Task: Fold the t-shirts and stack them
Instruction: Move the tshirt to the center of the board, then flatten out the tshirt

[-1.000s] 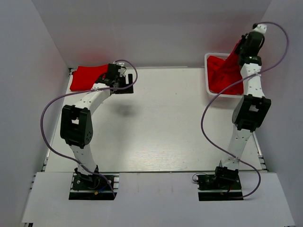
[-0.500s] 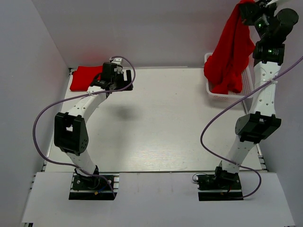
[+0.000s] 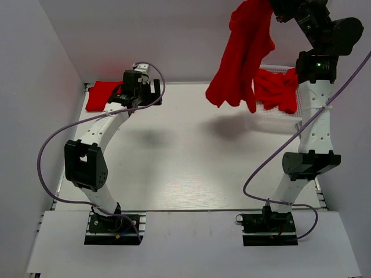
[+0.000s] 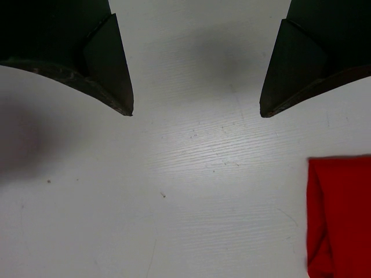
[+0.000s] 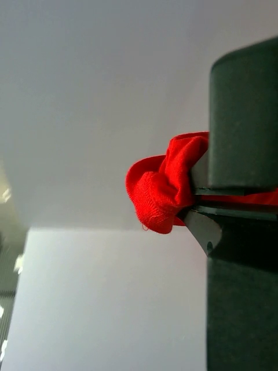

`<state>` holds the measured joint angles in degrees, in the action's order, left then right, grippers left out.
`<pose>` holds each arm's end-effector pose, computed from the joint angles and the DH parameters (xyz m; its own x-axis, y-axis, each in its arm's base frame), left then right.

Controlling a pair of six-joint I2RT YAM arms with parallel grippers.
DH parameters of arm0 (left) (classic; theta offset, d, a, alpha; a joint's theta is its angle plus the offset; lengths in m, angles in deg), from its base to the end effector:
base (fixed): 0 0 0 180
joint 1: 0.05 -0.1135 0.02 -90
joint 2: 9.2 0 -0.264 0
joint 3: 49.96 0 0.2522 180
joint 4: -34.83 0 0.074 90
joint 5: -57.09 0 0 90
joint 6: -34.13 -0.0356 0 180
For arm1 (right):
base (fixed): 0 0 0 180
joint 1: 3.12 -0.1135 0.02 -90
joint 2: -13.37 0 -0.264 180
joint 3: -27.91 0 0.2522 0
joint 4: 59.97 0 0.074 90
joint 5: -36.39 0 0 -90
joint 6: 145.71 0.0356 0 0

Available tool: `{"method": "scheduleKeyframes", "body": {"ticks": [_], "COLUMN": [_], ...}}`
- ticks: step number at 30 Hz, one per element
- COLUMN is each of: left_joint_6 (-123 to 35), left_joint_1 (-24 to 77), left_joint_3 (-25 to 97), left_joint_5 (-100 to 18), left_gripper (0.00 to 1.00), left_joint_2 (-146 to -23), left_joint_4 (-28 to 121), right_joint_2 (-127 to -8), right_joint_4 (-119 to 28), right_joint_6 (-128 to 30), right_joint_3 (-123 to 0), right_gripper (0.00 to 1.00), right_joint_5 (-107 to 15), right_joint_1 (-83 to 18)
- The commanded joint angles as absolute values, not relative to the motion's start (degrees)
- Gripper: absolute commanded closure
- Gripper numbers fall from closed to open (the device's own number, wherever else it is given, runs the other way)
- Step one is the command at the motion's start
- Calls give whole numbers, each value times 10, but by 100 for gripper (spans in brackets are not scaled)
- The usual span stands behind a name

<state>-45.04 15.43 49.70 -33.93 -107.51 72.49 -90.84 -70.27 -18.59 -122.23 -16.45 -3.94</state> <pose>0.3840 -0.1070 0.3158 -0.6132 -0.0251 -0.7895 0.1685 0.9723 -0.1618 0.3168 0.0260 0.6357 0.4533 0.4875 -0.7463 -0.7784 0.6244 -0.0649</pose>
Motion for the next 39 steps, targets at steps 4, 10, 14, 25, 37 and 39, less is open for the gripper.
{"method": "scheduleKeyframes", "body": {"ticks": [4,10,14,25,37,39], "left_joint_6": [-456,-401,-354,-334,-334,-317], "left_joint_1": [152,152,152,172,289,313], "left_joint_3": [555,483,423,254,141,134], "left_joint_5": [-292,-261,-234,-351,-401,-369], "left_gripper": [0,0,0,0,0,0], "left_joint_2": [-1054,-1006,-967,-901,-871,-877], "left_joint_4": [770,776,821,839,832,844], "right_joint_2": [-867,-780,-701,-578,-475,-468], "right_joint_4": [-797,-713,-595,-259,-151,-147], "right_joint_6": [-149,-202,-308,-413,-379,-383], "right_joint_3": [-1198,-897,-605,-436,-364,-358], "right_gripper": [100,100,100,10,10,10], "right_joint_5": [-119,38,-58,-435,-532,-526], "right_joint_1": [-88,-125,-166,-194,-192,-193]}}
